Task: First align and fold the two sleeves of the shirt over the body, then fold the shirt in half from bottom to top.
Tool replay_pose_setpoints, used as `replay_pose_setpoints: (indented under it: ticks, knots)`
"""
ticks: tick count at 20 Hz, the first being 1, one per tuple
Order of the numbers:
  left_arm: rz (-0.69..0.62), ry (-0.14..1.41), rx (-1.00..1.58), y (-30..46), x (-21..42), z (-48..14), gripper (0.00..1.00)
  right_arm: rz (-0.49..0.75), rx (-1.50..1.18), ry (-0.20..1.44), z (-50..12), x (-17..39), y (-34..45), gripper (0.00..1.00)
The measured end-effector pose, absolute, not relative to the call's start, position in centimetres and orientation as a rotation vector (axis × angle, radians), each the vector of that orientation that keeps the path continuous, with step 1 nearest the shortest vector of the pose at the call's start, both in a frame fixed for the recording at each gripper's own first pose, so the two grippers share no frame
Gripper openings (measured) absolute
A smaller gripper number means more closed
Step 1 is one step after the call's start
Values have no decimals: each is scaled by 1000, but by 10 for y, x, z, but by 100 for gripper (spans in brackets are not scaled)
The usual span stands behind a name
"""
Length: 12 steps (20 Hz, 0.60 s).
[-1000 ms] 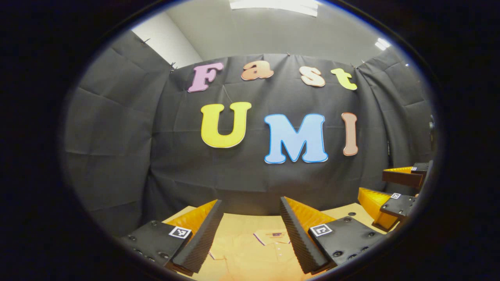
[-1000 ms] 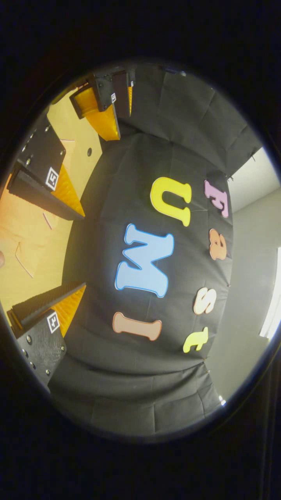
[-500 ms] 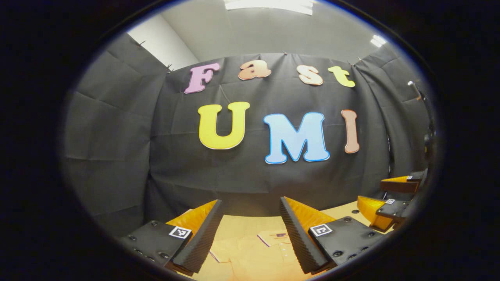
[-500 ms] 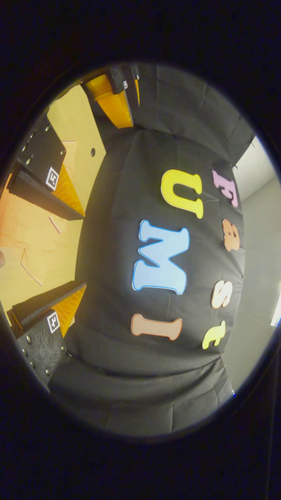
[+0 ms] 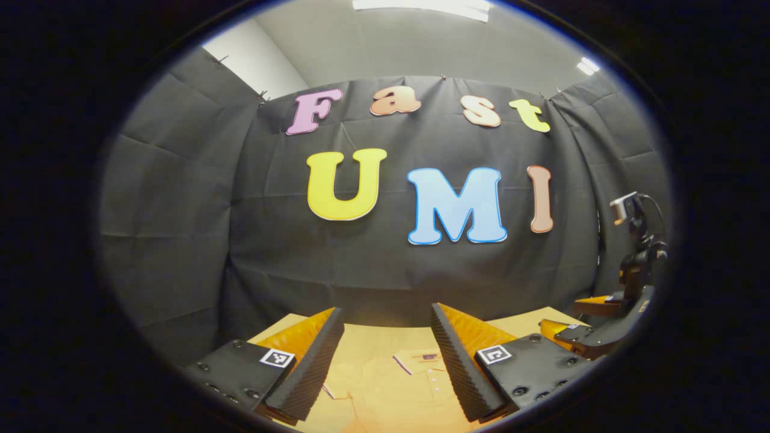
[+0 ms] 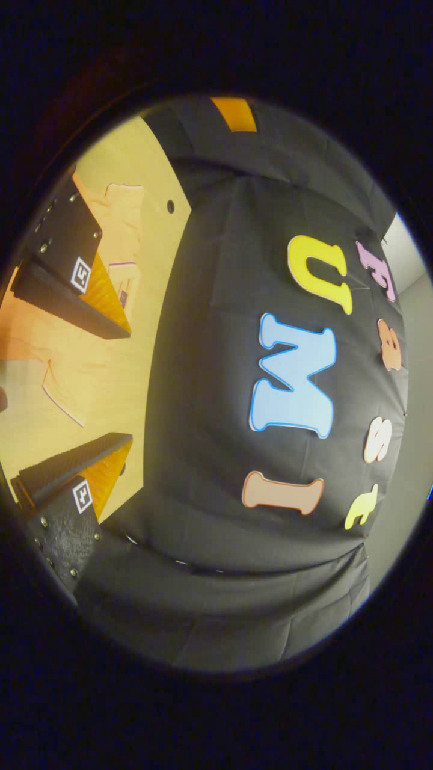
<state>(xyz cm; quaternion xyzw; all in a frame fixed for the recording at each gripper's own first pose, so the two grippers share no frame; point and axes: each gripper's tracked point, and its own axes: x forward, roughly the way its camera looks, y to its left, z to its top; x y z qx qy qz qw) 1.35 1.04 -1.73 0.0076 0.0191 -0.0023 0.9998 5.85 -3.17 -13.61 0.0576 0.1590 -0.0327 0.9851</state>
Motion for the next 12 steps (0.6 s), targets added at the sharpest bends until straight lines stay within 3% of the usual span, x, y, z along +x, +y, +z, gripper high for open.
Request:
replay_pose_setpoints:
  ticks: [12]
  knots:
    - [37,120,43,18,1,-45,95,-127,131,543,-251,120,-60,97]
